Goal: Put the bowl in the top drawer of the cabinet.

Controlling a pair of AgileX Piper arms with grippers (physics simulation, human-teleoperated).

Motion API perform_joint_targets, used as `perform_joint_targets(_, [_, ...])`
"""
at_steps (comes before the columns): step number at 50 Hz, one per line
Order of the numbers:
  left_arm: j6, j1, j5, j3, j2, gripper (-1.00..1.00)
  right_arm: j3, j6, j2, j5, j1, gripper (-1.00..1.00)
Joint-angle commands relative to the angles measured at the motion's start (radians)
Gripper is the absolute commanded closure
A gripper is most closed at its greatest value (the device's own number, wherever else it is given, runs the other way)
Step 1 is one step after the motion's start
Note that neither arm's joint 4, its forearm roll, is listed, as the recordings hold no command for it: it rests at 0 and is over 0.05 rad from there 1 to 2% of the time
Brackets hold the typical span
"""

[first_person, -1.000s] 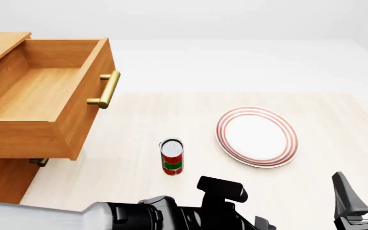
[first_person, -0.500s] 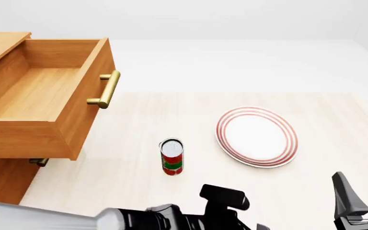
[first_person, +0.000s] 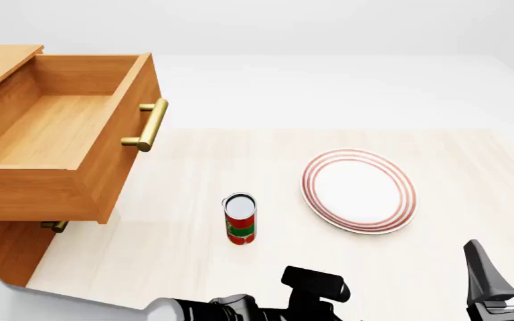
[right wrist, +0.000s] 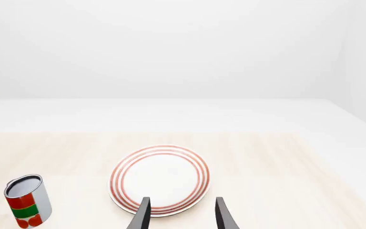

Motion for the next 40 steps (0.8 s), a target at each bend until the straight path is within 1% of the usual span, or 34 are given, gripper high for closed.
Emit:
perform_joint_targets(1, [-0.015,-0.005,-0.018,0.006,0.013,-1.0,0.0,0.0,0.0,0.0,0.0,-1.0])
perform_joint_targets(40, [-0.046,-0.033,-0.055,0.015,0.05,-1.0,0.0,0.0,0.0,0.0,0.0,-1.0])
